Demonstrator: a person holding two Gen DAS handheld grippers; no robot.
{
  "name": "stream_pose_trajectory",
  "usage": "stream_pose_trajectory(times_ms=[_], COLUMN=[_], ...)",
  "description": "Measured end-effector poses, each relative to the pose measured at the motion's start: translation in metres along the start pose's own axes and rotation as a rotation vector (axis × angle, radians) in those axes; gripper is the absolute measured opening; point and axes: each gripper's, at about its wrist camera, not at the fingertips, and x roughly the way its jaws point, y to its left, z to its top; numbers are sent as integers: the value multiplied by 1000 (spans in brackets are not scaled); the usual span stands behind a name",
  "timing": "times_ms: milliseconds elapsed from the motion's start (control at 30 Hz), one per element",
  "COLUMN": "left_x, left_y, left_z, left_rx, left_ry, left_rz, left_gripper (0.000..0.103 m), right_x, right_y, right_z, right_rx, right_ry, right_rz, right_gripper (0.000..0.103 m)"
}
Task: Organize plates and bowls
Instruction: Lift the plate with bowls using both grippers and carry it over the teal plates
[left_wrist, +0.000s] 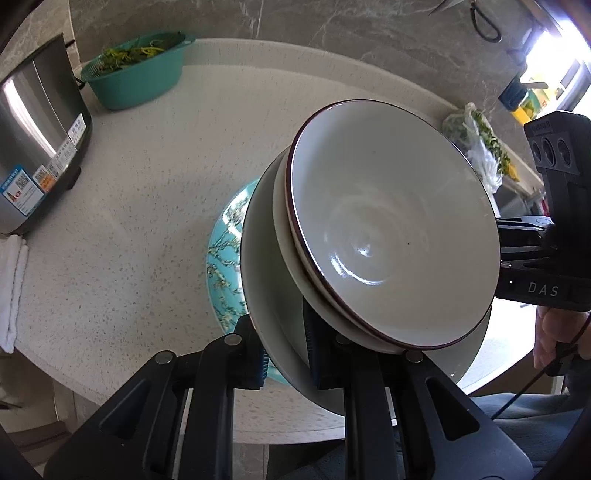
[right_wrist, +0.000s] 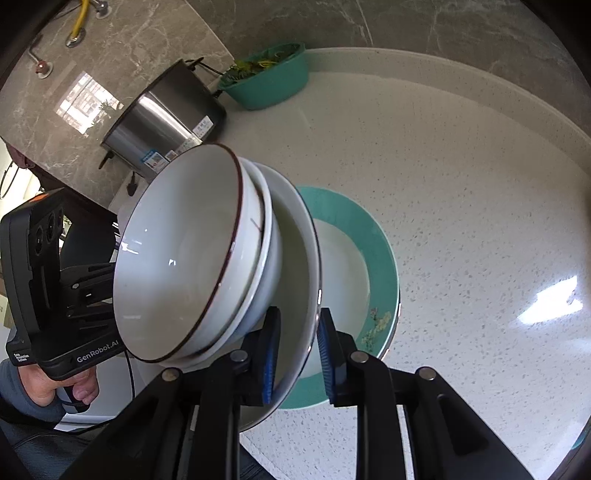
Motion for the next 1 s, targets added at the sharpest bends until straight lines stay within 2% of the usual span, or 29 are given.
stream_pose_trajectory(times_ms=[600,1000], left_x=[50,60], left_y=[21,19], left_z=[8,7], left_rx=[72,87], left_ry=[26,21], left_rz=[-5,4], left_gripper=[14,14], right_x=[34,41], right_y=[-16,-21], right_z=[-8,-14], right_rx=[75,100], right_ry=[8,-5], right_rz=[-43,-39], right_gripper=[23,23])
